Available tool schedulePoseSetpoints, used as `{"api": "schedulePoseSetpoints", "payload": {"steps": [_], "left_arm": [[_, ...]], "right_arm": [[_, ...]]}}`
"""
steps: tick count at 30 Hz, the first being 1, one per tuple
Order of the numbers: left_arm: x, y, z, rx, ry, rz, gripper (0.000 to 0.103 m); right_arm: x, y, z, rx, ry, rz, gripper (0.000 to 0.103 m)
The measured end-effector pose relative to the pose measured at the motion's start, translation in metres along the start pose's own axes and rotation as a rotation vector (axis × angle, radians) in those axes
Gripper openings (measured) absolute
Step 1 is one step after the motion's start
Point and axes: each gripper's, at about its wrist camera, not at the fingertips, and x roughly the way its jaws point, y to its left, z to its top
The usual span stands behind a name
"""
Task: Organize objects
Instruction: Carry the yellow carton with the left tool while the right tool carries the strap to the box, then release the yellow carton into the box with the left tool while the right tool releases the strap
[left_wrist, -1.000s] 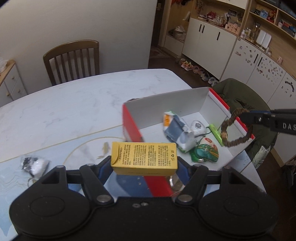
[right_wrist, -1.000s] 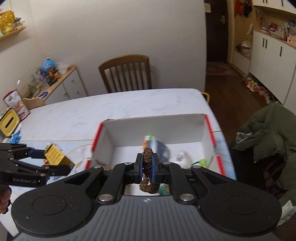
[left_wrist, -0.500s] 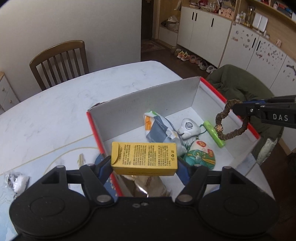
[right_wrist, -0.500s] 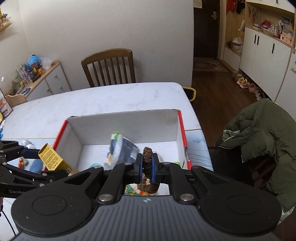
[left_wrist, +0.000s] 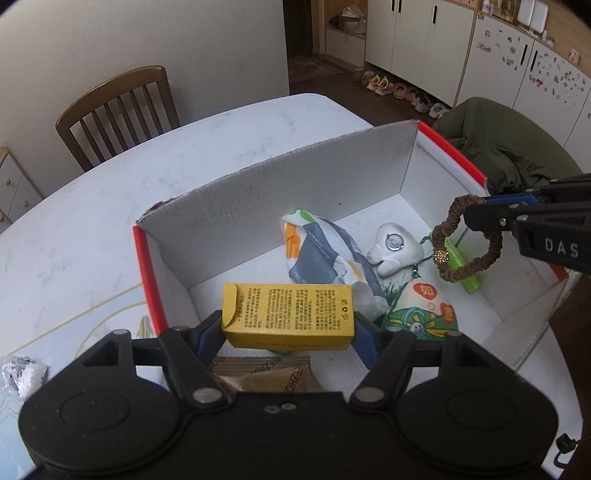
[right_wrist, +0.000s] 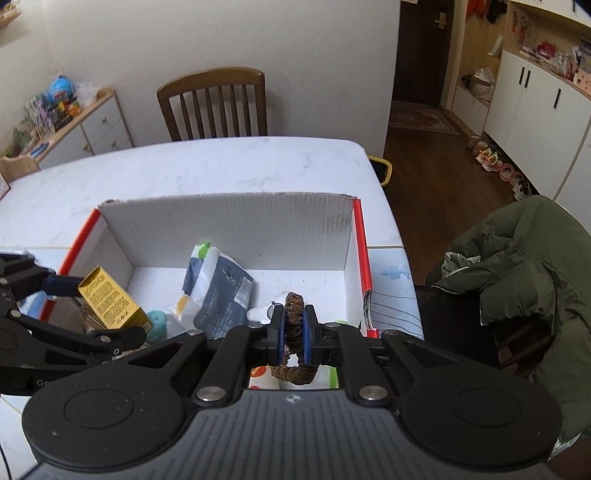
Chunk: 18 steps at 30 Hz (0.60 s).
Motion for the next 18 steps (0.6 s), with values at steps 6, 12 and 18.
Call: {"api": "schedulePoseSetpoints", "payload": {"steps": [6,12,18], "left_arm": [[0.011,-0.007,0.004,0.013,0.012,0.006,0.07],[0.022,-0.009,0.005,0.014,0.036,0.0,0.07],[0.034,-0.008,0.004,-0.006,0.077,-0.016,0.07]], "right_arm": [[0.013,0.01,-0.003,-0.07,0.022,-0.001,0.009],[0.024,0.018,-0.009,-0.119,0.051,0.007,0.009],[0.03,0.023,-0.018,-0.14,0.075,0.024,0.009]]}}
